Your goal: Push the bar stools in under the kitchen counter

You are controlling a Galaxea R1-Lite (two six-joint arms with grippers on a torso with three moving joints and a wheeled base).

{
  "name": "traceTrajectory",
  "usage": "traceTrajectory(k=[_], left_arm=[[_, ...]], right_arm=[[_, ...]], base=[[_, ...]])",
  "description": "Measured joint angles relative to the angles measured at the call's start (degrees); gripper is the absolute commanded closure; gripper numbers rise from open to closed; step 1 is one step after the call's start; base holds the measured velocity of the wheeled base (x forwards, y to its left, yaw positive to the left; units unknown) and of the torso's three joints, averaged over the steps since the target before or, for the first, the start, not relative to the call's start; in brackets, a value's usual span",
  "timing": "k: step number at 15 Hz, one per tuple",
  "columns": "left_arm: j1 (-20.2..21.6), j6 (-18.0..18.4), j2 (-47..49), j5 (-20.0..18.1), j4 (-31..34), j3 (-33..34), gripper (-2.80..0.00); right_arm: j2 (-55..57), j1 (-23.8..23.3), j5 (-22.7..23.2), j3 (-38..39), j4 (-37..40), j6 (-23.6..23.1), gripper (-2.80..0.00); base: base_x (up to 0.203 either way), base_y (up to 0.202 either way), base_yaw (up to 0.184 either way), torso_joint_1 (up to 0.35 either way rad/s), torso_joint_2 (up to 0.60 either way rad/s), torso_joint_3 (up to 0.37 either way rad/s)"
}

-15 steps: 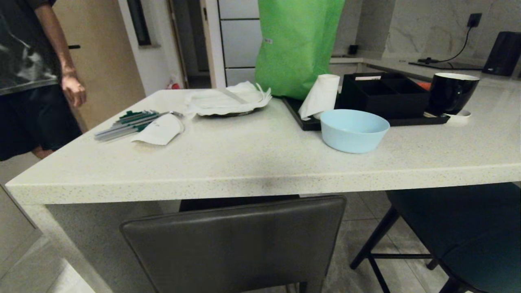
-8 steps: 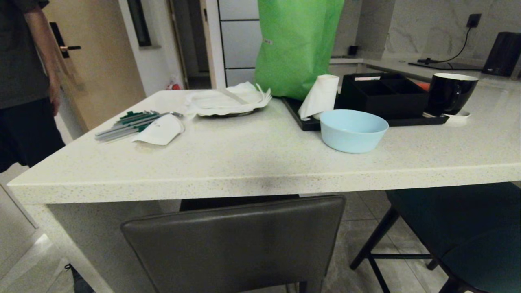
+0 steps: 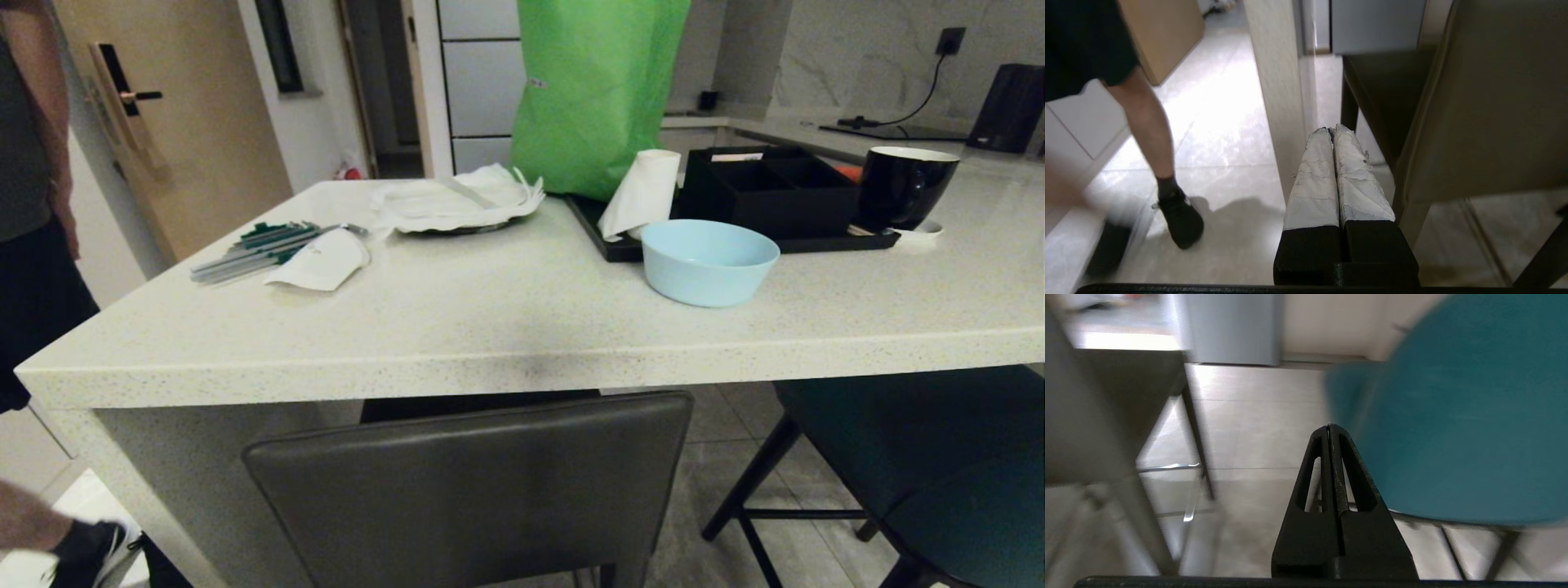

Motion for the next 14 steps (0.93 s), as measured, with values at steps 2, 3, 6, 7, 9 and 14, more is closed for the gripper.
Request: traceTrajectory(k=[2,3,6,7,9,14], left_arm=[[-0.03,1.26,-0.02,-1.64,-5.3,4.67,0.0],[-0.09,1.29,-0.02,-2.2,-6.86,5.65,0.0],[-0.12,1.06,-0.02,-2.67,-6.96,6.43,0.0],[-0.11,0.67,-0.02,-2.63,-6.86,6.54,0.0],[-0.09,-0.36,-0.02,-2.34,-6.86,6.62,0.0],[-0.09,-0.78,-0.02,-2.39,-6.83,6.64,0.0]], right_arm=[[-0.01,0.02,2.79,1.8,1.47,0.2,0.0],[-0.04,0.05,2.91,1.97,1.53,0.38,0.0],[-0.04,0.09,2.55,2.19,1.47,1.96,0.0],[-0.04,0.1,2.46,2.24,1.4,2.07,0.0],[-0.04,0.1,3.05,2.26,1.37,1.68,0.0],[-0.06,0.1,3.02,2.29,1.44,1.03,0.0]], base=[[0.0,0.0,0.0,0.0,0.0,0.0],[0.0,0.0,0.0,0.0,0.0,0.0],[0.0,0.0,0.0,0.0,0.0,0.0],[0.0,0.0,0.0,0.0,0.0,0.0],[0.0,0.0,0.0,0.0,0.0,0.0],[-0.137,0.0,0.0,0.005,0.0,0.002]])
